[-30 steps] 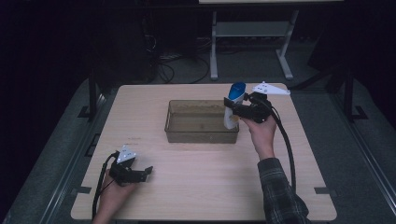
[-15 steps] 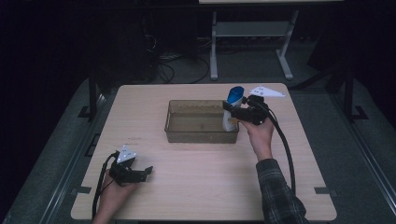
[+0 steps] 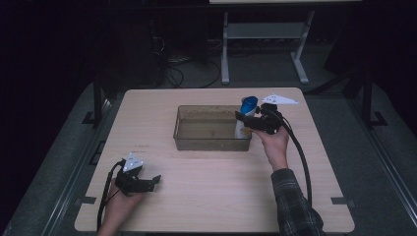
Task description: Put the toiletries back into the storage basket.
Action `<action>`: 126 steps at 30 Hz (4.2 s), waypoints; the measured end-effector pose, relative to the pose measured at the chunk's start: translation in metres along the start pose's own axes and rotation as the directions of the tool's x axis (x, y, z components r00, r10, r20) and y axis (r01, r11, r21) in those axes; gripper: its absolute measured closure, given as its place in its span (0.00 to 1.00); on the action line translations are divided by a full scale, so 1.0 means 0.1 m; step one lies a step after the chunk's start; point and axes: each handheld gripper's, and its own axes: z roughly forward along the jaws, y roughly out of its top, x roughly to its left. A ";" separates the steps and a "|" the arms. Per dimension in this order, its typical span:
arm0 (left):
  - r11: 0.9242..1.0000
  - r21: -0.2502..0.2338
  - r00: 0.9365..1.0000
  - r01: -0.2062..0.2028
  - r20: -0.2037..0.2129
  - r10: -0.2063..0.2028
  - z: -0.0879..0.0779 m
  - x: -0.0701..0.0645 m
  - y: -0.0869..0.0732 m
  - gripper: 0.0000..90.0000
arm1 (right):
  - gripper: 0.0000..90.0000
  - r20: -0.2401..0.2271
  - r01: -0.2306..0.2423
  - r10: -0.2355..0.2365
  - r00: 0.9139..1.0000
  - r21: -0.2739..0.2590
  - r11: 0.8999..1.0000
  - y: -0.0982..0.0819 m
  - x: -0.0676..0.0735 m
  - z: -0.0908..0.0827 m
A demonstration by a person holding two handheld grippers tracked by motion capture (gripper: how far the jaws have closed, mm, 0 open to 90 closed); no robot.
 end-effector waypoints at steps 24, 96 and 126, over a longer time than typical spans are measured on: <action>1.000 -0.002 1.000 0.003 0.000 -0.003 0.00 0.00 0.00 0.14 | 0.36 0.016 0.050 -0.052 0.999 0.098 0.994 -0.16 0.05 0.10; 1.000 -0.006 1.000 0.001 0.004 -0.001 0.00 -0.01 -0.01 0.14 | 0.00 0.095 0.056 -0.082 0.992 0.243 0.968 -0.84 0.01 -0.62; 1.000 -0.004 1.000 -0.009 0.010 0.009 -0.01 -0.02 -0.01 0.14 | 0.00 0.185 0.002 -0.074 0.980 0.364 0.931 -1.49 -0.11 -1.39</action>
